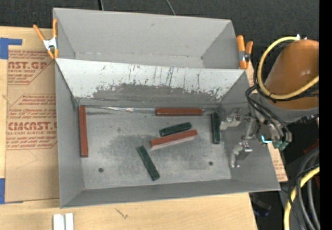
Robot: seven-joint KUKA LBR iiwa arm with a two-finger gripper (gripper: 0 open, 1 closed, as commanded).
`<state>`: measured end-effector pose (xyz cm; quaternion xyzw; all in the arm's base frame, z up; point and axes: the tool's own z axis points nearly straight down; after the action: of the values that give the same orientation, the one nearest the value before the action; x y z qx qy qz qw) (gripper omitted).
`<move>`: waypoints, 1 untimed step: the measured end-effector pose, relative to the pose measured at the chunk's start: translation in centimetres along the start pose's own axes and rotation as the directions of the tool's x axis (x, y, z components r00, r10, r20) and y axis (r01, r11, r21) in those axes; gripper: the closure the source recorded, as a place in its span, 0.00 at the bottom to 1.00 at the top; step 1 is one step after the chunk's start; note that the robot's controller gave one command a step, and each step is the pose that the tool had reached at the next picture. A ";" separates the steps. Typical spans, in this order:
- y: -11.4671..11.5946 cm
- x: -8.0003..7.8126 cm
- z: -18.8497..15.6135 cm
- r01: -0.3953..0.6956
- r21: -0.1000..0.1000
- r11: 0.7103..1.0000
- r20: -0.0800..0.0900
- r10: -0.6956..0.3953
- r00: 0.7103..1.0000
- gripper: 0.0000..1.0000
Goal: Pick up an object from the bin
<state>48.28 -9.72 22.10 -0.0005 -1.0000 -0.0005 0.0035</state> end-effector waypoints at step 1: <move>0.0 -0.2 -0.4 0.001 0.001 1.000 0.008 -0.002 1.000 0.00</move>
Offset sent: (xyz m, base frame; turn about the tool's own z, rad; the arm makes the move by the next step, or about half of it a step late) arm 0.0621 0.0593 -0.0546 -0.0386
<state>48.46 -9.67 22.51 0.0002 -1.0000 0.0002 -0.0006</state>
